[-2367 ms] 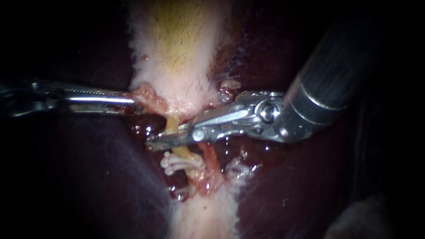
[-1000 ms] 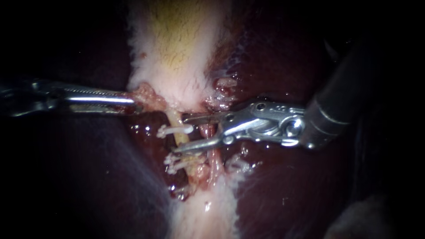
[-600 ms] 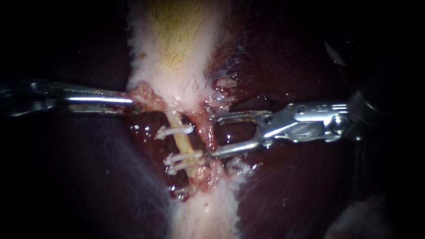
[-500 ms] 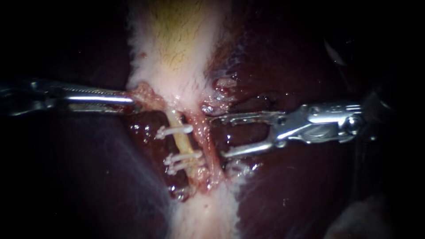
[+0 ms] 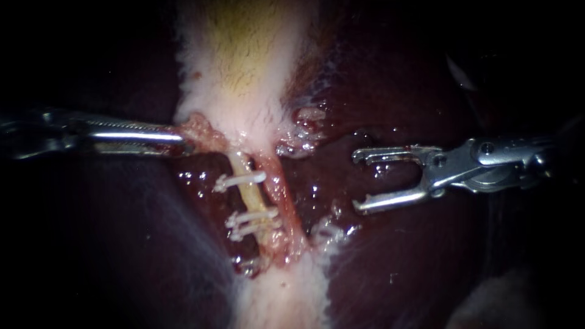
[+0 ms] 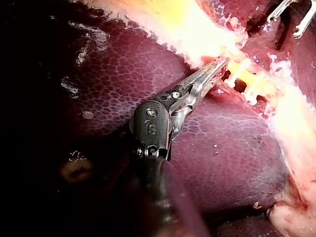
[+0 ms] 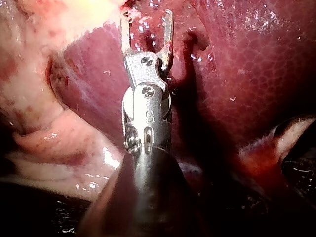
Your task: Going back third clip left tube
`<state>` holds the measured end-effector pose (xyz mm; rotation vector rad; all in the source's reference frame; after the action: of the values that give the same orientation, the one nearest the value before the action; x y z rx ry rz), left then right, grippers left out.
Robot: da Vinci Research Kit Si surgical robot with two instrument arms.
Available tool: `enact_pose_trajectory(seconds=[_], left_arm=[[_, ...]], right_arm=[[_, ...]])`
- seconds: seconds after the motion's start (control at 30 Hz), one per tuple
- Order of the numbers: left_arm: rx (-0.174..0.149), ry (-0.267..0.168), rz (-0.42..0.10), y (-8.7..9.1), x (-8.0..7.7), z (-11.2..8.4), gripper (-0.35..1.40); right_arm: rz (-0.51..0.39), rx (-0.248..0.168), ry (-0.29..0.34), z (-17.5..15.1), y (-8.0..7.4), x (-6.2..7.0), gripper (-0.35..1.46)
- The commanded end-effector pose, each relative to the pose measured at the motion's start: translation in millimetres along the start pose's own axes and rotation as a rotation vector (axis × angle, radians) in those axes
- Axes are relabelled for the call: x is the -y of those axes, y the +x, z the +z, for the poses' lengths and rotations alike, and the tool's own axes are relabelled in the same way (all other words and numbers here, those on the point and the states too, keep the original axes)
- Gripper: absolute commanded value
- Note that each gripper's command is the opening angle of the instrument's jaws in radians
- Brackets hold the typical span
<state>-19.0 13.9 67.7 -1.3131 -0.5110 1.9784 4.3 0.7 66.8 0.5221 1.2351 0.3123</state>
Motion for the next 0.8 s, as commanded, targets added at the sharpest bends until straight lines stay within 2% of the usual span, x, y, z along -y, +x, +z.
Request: enact_pose_trajectory(seconds=[0.03,0.33,0.53,0.8], left_arm=[[0.0,0.001,-0.001,-0.1,0.3,0.3,-0.35],[-0.002,0.007,0.004,-1.1,3.2,2.9,-0.35],[0.002,0.016,0.007,-1.6,3.2,4.4,-0.35],[0.004,0.02,0.008,-1.7,3.2,4.4,-0.35]], right_arm=[[0.0,0.0,0.0,0.0,0.0,0.0,0.5],[-0.001,0.0,0.001,0.0,-0.1,0.1,0.5],[-0.001,0.0,0.001,0.0,-0.1,0.1,0.5],[0.0,0.0,0.001,-0.1,0.0,0.1,0.5]])
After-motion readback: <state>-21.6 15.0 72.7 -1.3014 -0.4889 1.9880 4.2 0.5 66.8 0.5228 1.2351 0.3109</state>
